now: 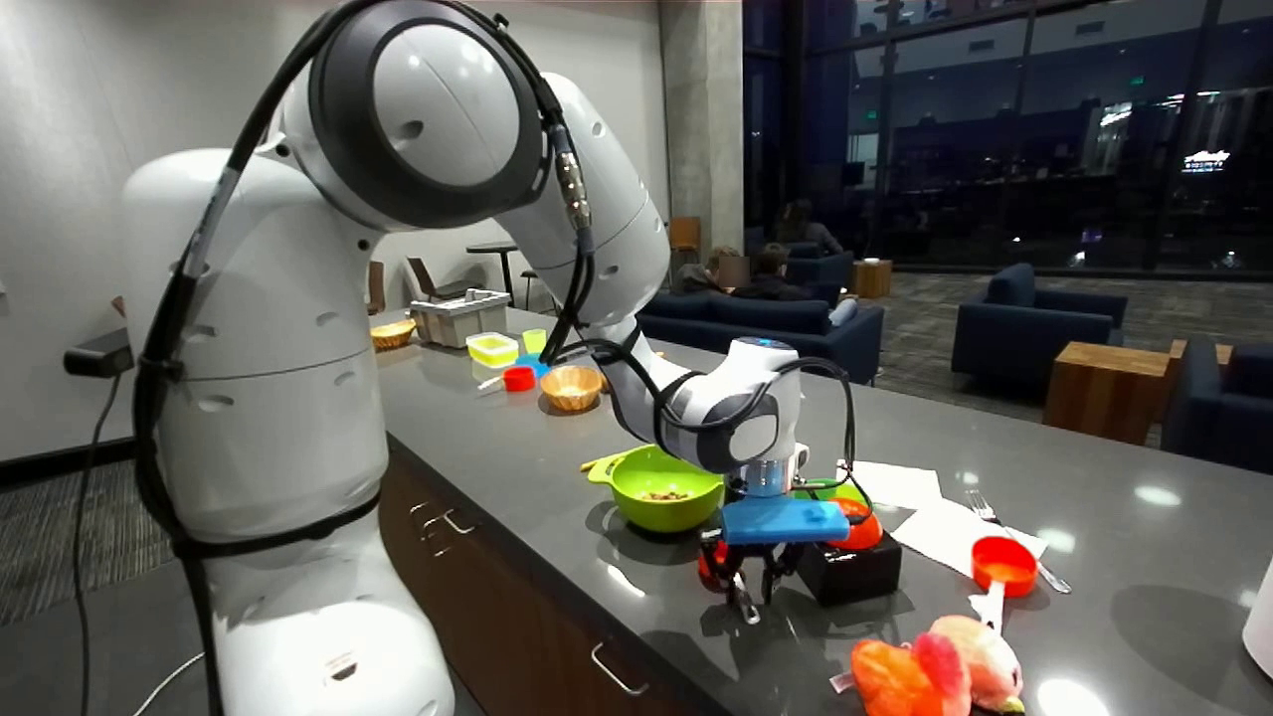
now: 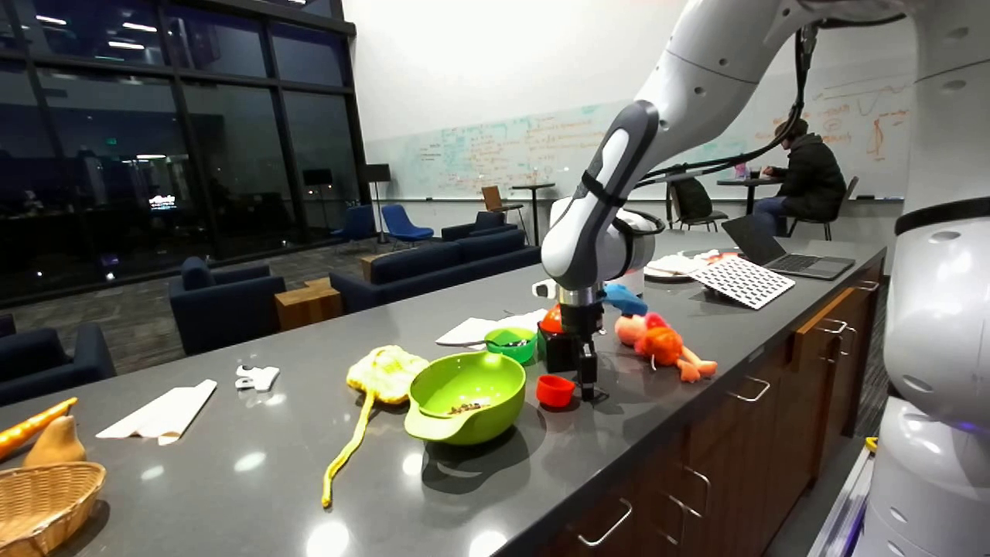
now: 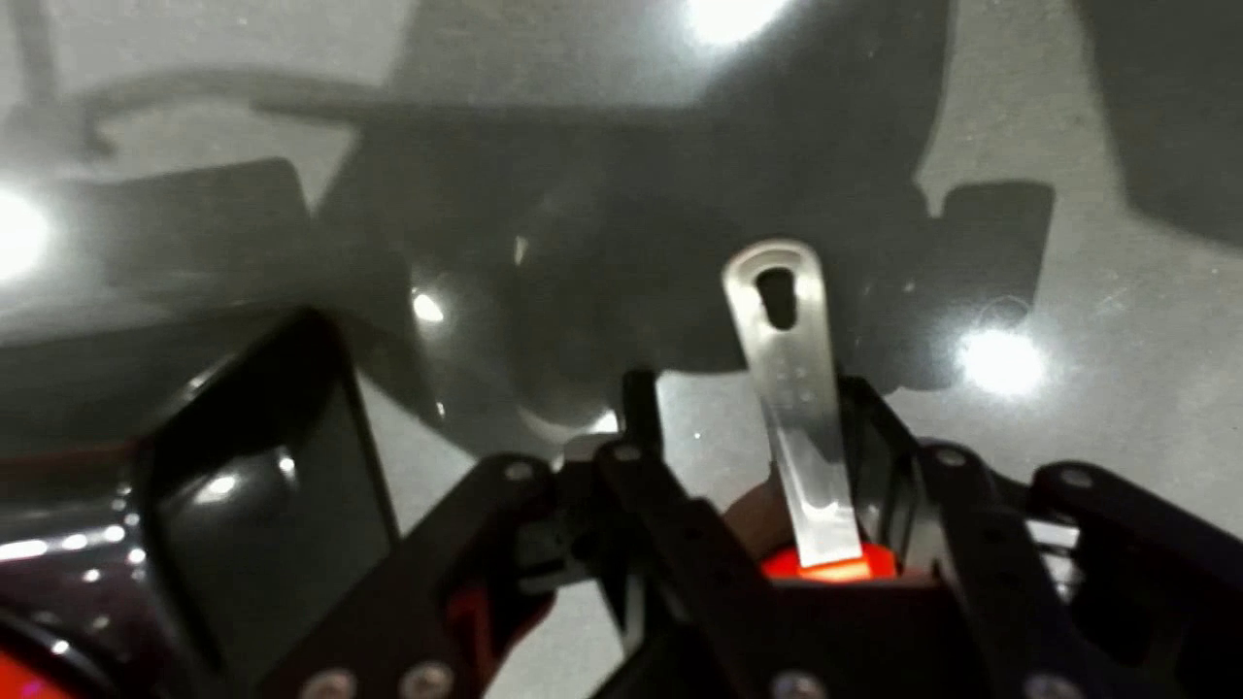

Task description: Pour the contents from the red pot into the green bowl

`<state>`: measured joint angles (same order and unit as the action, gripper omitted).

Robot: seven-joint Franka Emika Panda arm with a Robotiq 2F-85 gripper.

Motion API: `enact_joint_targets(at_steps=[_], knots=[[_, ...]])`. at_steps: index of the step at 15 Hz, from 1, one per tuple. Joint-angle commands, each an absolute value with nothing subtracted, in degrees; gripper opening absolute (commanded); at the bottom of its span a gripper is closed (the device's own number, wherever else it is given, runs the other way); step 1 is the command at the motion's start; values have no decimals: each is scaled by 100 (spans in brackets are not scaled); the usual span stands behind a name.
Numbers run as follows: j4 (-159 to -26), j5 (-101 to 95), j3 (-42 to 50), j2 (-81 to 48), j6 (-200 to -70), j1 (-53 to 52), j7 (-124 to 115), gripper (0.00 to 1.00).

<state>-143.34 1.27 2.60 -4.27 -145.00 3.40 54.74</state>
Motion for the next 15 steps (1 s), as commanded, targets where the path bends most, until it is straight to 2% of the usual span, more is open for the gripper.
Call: enact_joint_targets(at_steps=[1,3,6,15], knots=[[-14432,53,183,-440,-14615,329,5380,17],[-14412,8,171,-429,-14574,313,5348,1],[-14363,-243,147,-391,-14441,268,5170,4],[-13992,-1594,-10,-166,-13332,-18,4063,4]])
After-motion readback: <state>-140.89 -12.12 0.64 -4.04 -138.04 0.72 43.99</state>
